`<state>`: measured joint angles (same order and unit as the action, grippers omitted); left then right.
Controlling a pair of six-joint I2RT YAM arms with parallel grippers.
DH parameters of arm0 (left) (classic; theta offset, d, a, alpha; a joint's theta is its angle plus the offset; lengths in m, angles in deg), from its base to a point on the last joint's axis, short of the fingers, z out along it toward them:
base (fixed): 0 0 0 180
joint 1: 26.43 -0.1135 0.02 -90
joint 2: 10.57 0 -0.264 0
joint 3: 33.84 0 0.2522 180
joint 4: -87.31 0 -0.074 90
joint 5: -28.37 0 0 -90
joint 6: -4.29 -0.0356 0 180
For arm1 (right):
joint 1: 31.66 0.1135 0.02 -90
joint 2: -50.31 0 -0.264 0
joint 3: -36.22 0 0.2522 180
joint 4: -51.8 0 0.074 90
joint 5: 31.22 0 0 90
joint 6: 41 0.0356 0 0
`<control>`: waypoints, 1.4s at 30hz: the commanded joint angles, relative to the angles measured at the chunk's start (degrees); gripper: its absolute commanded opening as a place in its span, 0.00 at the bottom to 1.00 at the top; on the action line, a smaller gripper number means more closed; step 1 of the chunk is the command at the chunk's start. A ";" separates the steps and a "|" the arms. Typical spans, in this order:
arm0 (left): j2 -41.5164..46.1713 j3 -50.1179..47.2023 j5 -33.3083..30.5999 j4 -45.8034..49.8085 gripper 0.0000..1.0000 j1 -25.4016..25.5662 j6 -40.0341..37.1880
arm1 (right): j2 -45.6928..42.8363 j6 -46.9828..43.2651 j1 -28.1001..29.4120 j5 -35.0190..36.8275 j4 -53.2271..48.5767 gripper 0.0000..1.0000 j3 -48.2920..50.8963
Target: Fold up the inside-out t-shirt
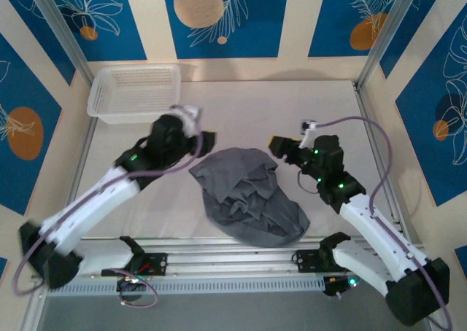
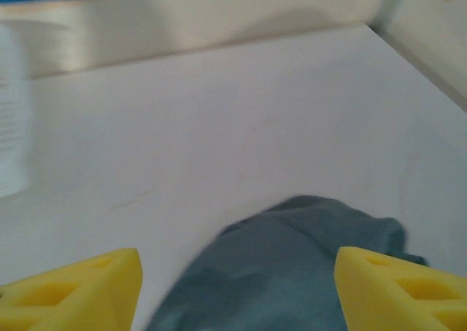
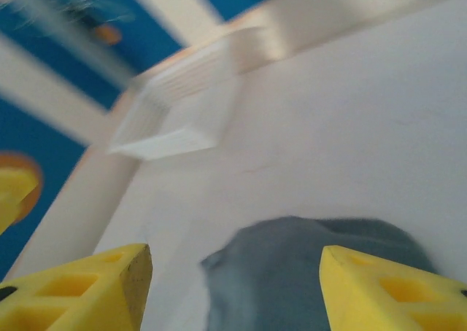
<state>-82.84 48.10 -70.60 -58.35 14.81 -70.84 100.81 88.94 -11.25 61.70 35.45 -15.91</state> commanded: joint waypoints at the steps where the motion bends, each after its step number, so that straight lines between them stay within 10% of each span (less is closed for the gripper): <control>1: -14.47 11.52 9.05 10.90 0.72 5.76 -3.07 | 1.44 8.05 -7.71 -8.12 -16.60 0.63 2.48; 12: -51.78 44.67 -1.39 27.18 0.92 14.14 -14.83 | -1.23 7.13 -12.70 -10.48 -19.08 0.67 8.89; 14: -53.33 45.95 -1.44 27.23 0.79 14.14 -15.37 | -1.67 6.33 -12.98 -9.86 -19.66 0.67 8.43; 15: -53.16 45.73 -0.96 26.86 0.49 14.14 -15.93 | -1.79 6.03 -13.10 -9.31 -20.30 0.67 7.88; 16: -52.04 44.92 -0.19 25.91 0.12 14.16 -16.35 | -1.82 5.53 -13.17 -9.02 -20.77 0.67 7.44; 17: -49.57 42.73 1.06 23.95 0.00 14.14 -16.46 | -1.96 5.04 -13.18 -8.71 -21.17 0.67 6.96; 27: -7.92 3.88 18.17 0.31 0.00 3.53 -5.78 | -3.72 -9.03 -3.98 -9.86 -12.46 0.64 5.30; 32: 6.16 -13.18 6.36 1.32 0.00 0.74 0.84 | -1.34 -22.46 9.41 -1.85 -3.57 0.68 6.25; 39: 17.53 -28.23 -23.03 13.96 0.00 -2.45 21.29 | 12.32 -22.14 12.63 1.81 -6.04 0.69 -0.28; 42: 22.95 -32.06 -25.13 14.05 0.31 -3.11 22.32 | 16.69 -19.17 12.71 4.13 -11.57 0.69 -4.62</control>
<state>-64.96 17.24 -85.29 -47.27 12.49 -55.82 115.30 69.10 1.03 61.90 28.37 -16.30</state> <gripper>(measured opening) 0.220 0.694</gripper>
